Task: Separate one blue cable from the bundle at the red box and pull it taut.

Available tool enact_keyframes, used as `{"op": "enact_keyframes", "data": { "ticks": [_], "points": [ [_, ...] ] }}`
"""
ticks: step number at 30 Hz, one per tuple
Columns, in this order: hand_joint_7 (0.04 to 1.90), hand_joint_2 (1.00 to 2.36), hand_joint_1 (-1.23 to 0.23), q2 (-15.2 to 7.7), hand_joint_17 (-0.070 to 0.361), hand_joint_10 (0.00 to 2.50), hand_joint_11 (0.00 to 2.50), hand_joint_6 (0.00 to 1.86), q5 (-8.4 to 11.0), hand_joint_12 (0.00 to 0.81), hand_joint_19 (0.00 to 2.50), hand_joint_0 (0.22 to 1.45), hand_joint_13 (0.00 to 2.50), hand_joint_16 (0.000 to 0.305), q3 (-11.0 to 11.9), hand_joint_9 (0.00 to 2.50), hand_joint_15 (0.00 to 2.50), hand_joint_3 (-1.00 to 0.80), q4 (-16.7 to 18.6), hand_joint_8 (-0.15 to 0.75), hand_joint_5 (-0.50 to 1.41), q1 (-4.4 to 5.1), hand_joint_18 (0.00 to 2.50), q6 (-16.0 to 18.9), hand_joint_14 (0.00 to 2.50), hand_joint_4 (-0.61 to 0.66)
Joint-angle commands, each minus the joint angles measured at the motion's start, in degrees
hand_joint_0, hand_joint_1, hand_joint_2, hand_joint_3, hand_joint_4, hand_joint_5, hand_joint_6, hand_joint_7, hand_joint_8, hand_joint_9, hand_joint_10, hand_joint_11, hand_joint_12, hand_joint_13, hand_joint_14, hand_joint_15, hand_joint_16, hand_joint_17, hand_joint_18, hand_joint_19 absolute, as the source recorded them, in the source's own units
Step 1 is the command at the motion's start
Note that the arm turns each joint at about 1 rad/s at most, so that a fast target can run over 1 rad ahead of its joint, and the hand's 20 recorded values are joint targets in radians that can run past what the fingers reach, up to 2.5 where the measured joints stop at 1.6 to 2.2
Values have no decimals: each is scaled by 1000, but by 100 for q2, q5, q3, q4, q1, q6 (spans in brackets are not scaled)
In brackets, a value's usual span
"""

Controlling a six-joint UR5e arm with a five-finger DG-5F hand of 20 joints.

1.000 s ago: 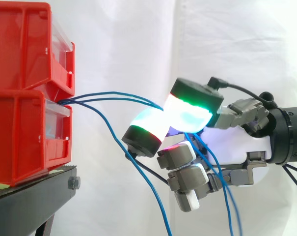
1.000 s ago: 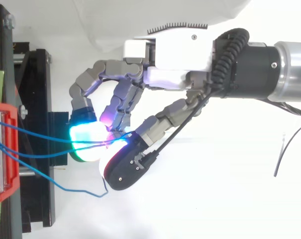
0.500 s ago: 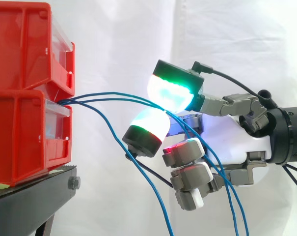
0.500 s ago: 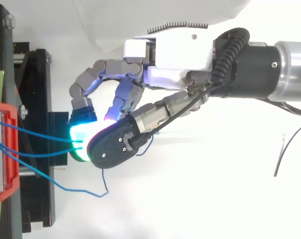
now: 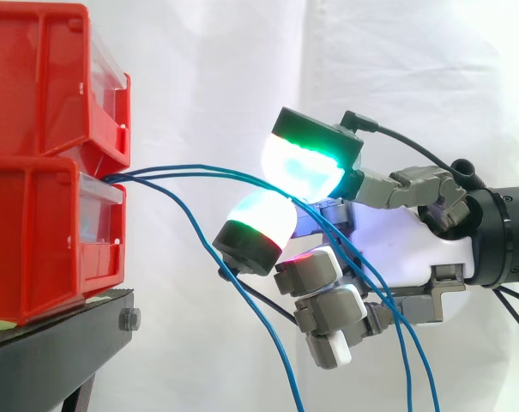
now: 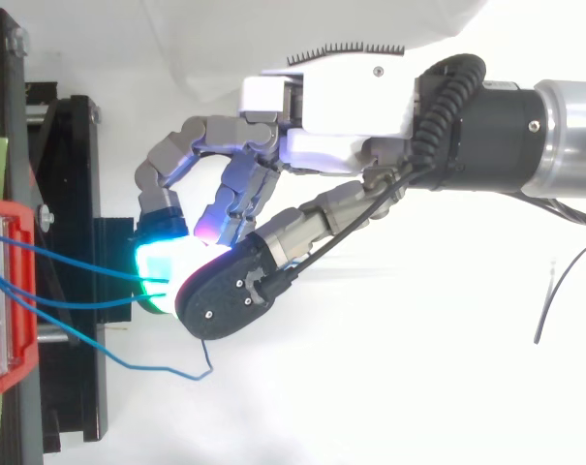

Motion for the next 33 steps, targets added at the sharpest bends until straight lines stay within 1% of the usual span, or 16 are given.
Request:
{"op": "enact_keyframes", "data": {
  "ticks": [1, 3, 4, 6, 9, 11, 14, 18, 21, 23, 25, 27, 28, 29, 30, 33],
  "points": [
    [1079, 1000, -882, -6, 121, 27, 1181, 885, 4, 350, 863, 718, 1102, 54, -1, 1067, 1115, -500, 0, 261, -189, 0, 788, 0, 33, -2],
    [1077, 1000, -829, -6, 120, 27, 1210, 877, 4, 349, 885, 657, 1119, 53, -1, 1111, 1131, -500, 0, 273, -176, 0, 790, 0, 33, 19],
    [1070, 1000, -823, 3, 120, 27, 1210, 876, 4, 347, 878, 649, 1119, 53, -1, 1111, 1124, -500, 0, 272, -175, 0, 791, 0, 34, 20],
    [1070, 1000, -734, -6, 124, 26, 1180, 867, 4, 355, 901, 574, 1140, 55, -1, 1135, 1132, -500, 0, 287, -169, 0, 808, 0, 33, 41],
    [1070, 1000, -684, 3, 126, 28, 1198, 863, 4, 360, 905, 548, 1153, 56, -1, 1147, 1142, -500, 0, 295, -166, 0, 820, 0, 31, 44],
    [1080, 1000, -634, 3, 131, 25, 1202, 860, 4, 379, 907, 524, 1162, 58, -1, 1158, 1136, -500, 0, 303, -163, 0, 833, 0, 31, 55],
    [1077, 1000, -598, -6, 139, 25, 1181, 855, 4, 393, 912, 491, 1166, 62, -1, 1169, 1140, -500, 0, 321, -162, 0, 846, 0, 30, 69],
    [1060, 1000, -601, 3, 147, 22, 1173, 853, 4, 415, 910, 458, 1181, 65, -1, 1172, 1119, -500, 0, 334, -162, 0, 858, 0, 28, 88],
    [1060, 1000, -733, 3, 140, 25, 1190, 849, -5, 391, 910, 478, 1169, 62, -1, 1164, 1124, -500, 0, 316, -162, 0, 846, 0, 29, 85],
    [1070, 1000, -851, -6, 125, 26, 1205, 847, -5, 351, 906, 553, 1154, 56, -1, 1158, 1144, -500, 0, 281, -166, 0, 818, 0, 32, 62],
    [1094, 1000, -882, -6, 120, 27, 1206, 845, -5, 345, 887, 639, 1143, 53, -1, 1149, 1142, -500, 0, 269, -168, 9, 814, 0, 33, 55],
    [1126, 1000, -883, -6, 119, 28, 1206, 851, -5, 337, 877, 705, 1145, 53, -1, 1141, 1136, -500, 0, 263, -174, 9, 816, 0, 34, 24],
    [1182, 1000, -870, -6, 120, 28, 1216, 852, -5, 338, 883, 718, 1145, 53, -1, 1140, 1147, -500, 0, 261, -176, 9, 817, 0, 34, 2],
    [1236, 1000, -862, 3, 119, 28, 1220, 858, -5, 347, 895, 708, 1148, 53, -1, 1137, 1142, -500, 0, 262, -180, 9, 816, 0, 33, -6],
    [1132, 1010, -788, 3, 120, 27, 1206, 879, -5, 347, 934, 654, 1150, 53, -1, 1149, 1154, -383, 0, 275, -185, 9, 803, 0, 32, 7],
    [1126, 1010, -712, 3, 123, 27, 1191, 872, -5, 352, 957, 619, 1156, 54, -1, 1155, 1157, -371, 0, 274, -183, 9, 802, 0, 32, 12]
  ]
}}
